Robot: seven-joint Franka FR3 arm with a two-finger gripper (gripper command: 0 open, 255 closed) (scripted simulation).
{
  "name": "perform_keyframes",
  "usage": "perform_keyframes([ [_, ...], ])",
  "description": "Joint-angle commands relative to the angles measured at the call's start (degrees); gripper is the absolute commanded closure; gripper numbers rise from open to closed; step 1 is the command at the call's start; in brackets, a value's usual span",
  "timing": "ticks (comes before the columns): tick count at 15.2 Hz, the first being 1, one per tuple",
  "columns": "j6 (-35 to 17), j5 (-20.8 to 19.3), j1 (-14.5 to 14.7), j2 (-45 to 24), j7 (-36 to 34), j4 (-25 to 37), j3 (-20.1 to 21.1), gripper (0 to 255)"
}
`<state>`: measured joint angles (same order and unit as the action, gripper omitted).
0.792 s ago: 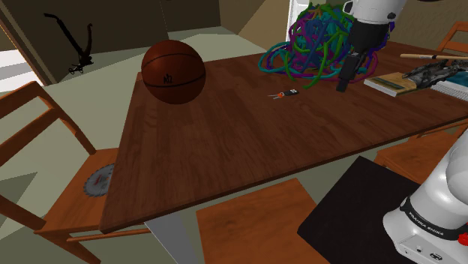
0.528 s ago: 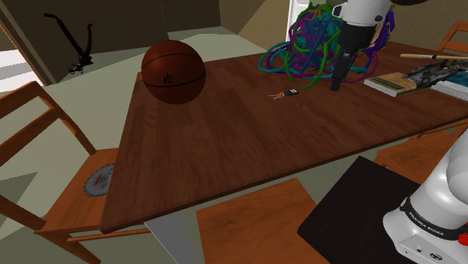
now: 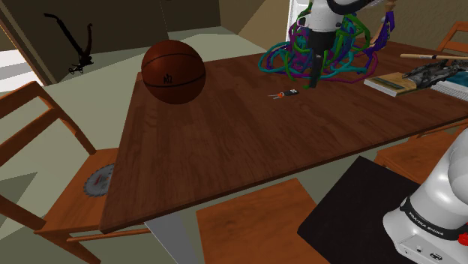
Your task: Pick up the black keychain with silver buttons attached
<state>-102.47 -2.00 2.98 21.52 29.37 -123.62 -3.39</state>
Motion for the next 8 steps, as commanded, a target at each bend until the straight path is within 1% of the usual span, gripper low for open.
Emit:
perform_keyframes([
  [1, -0.5, -0.1, 0.6, -5.5, 4.7, 4.1, -0.9, 0],
  [8, 0.2, 0.2, 1.9, -23.4, 18.8, 19.7, -1.5, 0],
])
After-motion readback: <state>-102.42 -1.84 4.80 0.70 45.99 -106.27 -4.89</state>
